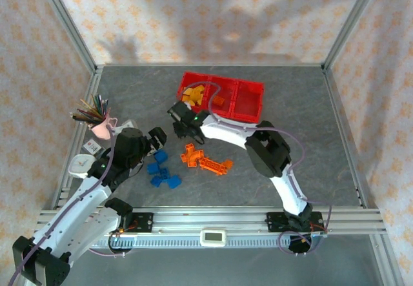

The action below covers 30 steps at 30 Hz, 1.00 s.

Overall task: Sort the legos into containers by color
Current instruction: Pick up the lego from the center of the table, then place the lego in the container.

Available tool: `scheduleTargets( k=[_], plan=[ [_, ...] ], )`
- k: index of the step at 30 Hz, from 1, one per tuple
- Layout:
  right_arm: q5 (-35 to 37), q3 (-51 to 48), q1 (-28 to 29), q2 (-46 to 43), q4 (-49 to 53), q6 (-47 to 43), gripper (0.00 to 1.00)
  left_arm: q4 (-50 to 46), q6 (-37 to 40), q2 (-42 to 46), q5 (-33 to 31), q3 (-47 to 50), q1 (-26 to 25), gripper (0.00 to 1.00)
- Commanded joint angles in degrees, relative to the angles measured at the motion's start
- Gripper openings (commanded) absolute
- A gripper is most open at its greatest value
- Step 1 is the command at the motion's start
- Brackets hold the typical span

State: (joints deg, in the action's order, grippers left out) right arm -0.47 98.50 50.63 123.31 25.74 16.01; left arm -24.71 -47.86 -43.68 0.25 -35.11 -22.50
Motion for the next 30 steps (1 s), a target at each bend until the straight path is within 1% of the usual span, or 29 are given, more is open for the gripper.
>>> scheduleTargets(
  k=[1, 8, 13, 18, 23, 25, 30],
  plan=[
    [2.19, 1.74, -4.38, -5.31, 0.88, 1.46, 0.3, 4.42, 1.83, -1.48, 2.41, -1.71, 0.09, 0.99],
    [3.81, 2.87, -12.31, -5.64, 0.34, 2.53, 0.3, 10.3, 4.48, -7.95, 4.59, -3.94, 0.11, 0.99],
    [4.93, 8.01, -17.36, -1.57, 1.57, 2.21, 0.3, 15.29, 5.67, -14.02, 5.98, -5.98, 0.09, 0.99],
    [5.42, 14.1, -20.06, 3.37, 1.92, 0.52, 0.3, 19.34, 5.93, -19.13, 7.28, -7.97, 0.1, 0.99],
    [6.23, 19.27, -21.27, 7.99, 3.36, -0.48, 0.31, 20.15, 6.2, -22.31, 7.75, -10.23, 0.11, 1.0],
    [6.59, 20.09, -21.36, 8.95, 3.33, -0.91, 0.35, 20.89, 6.06, -22.72, 7.94, -10.24, 0.16, 0.99],
    [6.71, 22.44, -21.45, 9.68, 4.71, -1.71, 0.51, 20.84, 6.27, -22.86, 7.67, -10.77, 0.11, 1.0]
  ],
)
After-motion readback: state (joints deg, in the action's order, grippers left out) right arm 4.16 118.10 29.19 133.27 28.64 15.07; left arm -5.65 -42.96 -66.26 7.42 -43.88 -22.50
